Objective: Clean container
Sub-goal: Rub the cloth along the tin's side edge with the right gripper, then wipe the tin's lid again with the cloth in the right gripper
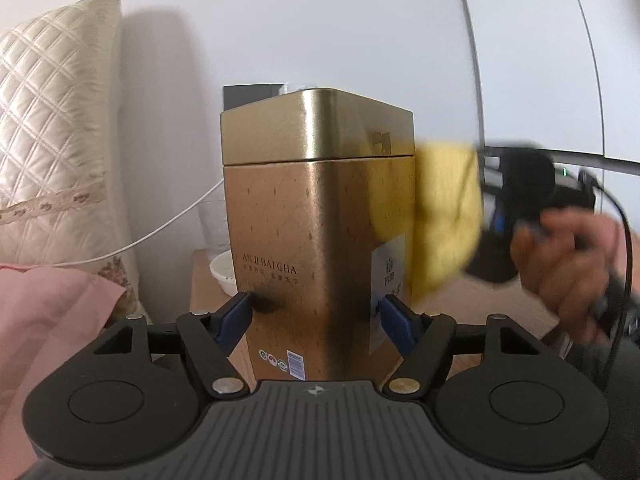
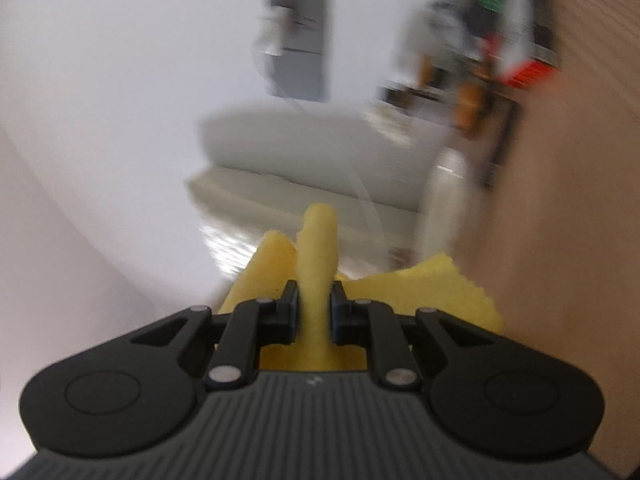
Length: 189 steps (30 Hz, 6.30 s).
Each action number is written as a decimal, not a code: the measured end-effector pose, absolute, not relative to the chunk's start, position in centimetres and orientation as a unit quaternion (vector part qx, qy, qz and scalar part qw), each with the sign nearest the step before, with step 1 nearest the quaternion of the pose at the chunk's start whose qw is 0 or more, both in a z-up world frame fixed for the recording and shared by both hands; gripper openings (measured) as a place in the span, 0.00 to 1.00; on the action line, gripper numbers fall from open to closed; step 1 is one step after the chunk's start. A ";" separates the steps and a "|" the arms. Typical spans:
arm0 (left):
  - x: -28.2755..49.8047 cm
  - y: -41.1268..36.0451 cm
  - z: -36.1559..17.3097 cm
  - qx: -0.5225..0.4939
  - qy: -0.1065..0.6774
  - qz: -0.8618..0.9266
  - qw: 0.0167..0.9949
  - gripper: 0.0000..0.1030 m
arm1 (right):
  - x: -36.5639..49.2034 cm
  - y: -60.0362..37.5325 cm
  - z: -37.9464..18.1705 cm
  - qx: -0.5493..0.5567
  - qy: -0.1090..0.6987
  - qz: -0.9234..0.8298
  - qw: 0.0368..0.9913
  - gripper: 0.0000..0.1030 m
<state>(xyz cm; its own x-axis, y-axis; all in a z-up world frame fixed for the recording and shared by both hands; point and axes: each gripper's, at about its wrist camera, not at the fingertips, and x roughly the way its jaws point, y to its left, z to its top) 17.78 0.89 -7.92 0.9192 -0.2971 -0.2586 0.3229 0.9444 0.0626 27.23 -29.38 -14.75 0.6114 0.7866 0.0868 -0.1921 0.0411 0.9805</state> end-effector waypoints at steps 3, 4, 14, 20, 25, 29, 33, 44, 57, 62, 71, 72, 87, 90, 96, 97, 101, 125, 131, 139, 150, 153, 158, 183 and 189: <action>17.5 1.2 -7.7 0.048 0.125 -0.162 0.978 0.72 | 26.7 -29.6 -15.7 0.570 0.289 0.341 0.689 0.16; 17.7 1.4 -7.6 0.047 0.127 -0.166 0.977 0.72 | 26.6 -29.7 -15.6 0.571 0.288 0.345 0.687 0.16; 18.3 2.1 -6.9 0.066 0.141 -0.197 0.968 0.74 | 25.7 -30.1 -15.2 0.586 0.267 0.375 0.667 0.16; 17.0 1.3 -7.9 0.036 0.112 -0.156 0.981 0.78 | 26.5 -29.2 -15.9 0.578 0.286 0.343 0.683 0.16; 17.0 0.5 -8.5 0.032 0.095 -0.137 0.985 0.77 | 27.2 -29.3 -14.8 0.610 0.261 0.369 0.651 0.16; 16.6 0.3 -8.7 0.034 0.085 -0.129 0.987 0.76 | 27.3 -29.3 -11.9 0.578 0.242 0.378 0.681 0.17; 16.2 0.2 -9.1 0.035 0.077 -0.126 0.989 0.75 | 27.0 -29.1 -12.6 0.573 0.253 0.362 0.690 0.17; 16.2 0.0 -9.5 0.038 0.072 -0.121 0.989 0.75 | 27.8 -28.9 -10.0 0.562 0.236 0.381 0.696 0.17; 17.1 0.2 -9.8 0.039 0.070 -0.135 0.988 0.75 | 27.2 -29.0 -13.9 0.572 0.276 0.339 0.694 0.17; 17.4 -0.2 -9.8 0.038 0.070 -0.136 0.987 0.75 | 27.4 -29.2 -10.4 0.561 0.243 0.372 0.699 0.17; 15.9 0.5 -9.7 0.037 0.071 -0.153 0.985 0.75 | 27.0 -29.1 -12.4 0.559 0.254 0.353 0.706 0.17; 15.8 0.5 -9.7 0.036 0.071 -0.153 0.985 0.75 | 26.8 -29.1 -13.6 0.569 0.266 0.343 0.699 0.17; 15.7 -0.3 -9.5 0.028 0.071 -0.150 0.986 0.75 | 27.9 -28.5 -10.2 0.560 0.240 0.363 0.705 0.18; 15.4 -0.6 -9.4 0.031 0.072 -0.149 0.986 0.75 | 27.5 -28.4 -11.8 0.561 0.258 0.341 0.709 0.18; 15.0 -1.1 -9.5 0.035 0.073 -0.147 0.986 0.75 | 27.6 -28.3 -12.9 0.557 0.281 0.326 0.710 0.18; 14.9 -1.1 -9.5 0.035 0.073 -0.147 0.986 0.75 | 27.8 -28.2 -12.4 0.552 0.278 0.332 0.712 0.18; 14.9 -1.1 -9.5 0.033 0.073 -0.148 0.986 0.75 | 28.2 -28.4 -10.0 0.546 0.244 0.370 0.711 0.18; 16.2 -0.6 -9.4 0.036 0.076 -0.151 0.985 0.75 | 27.2 -28.5 -9.9 0.521 0.260 0.352 0.733 0.18; 16.1 -0.7 -9.6 0.041 0.083 -0.155 0.984 0.75 | 27.0 -28.4 -12.8 0.517 0.297 0.319 0.737 0.18; 16.3 0.8 -9.2 0.047 0.078 -0.159 0.983 0.91 | 25.2 -28.2 -10.6 0.471 0.279 0.277 0.789 0.18; 18.2 3.6 -8.6 0.024 0.036 -0.192 0.980 0.98 | 19.6 -28.1 1.1 0.328 0.215 0.240 0.888 0.18; 19.0 3.3 -8.6 0.026 0.034 -0.197 0.979 1.00 | 18.5 -26.6 4.1 0.260 0.208 0.252 0.909 0.18; 20.1 2.8 -8.9 0.019 0.031 -0.198 0.979 0.99 | 19.9 -20.7 6.5 0.110 0.223 0.258 0.934 0.17; 15.6 0.6 -9.8 0.064 0.019 -0.160 0.985 0.81 | 21.6 -16.0 5.4 -0.048 0.241 0.279 0.928 0.17; 15.5 0.7 -9.9 0.058 0.019 -0.153 0.986 0.81 | 23.8 -15.2 4.9 -0.020 0.241 0.281 0.929 0.18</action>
<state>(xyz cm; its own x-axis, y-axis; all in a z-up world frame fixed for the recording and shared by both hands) 15.50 0.70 -9.92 0.9525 -0.2994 -0.0558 0.3039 0.9465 0.1086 23.78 -15.17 4.86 0.7259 0.5117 -0.4597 -0.5311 0.8416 0.0981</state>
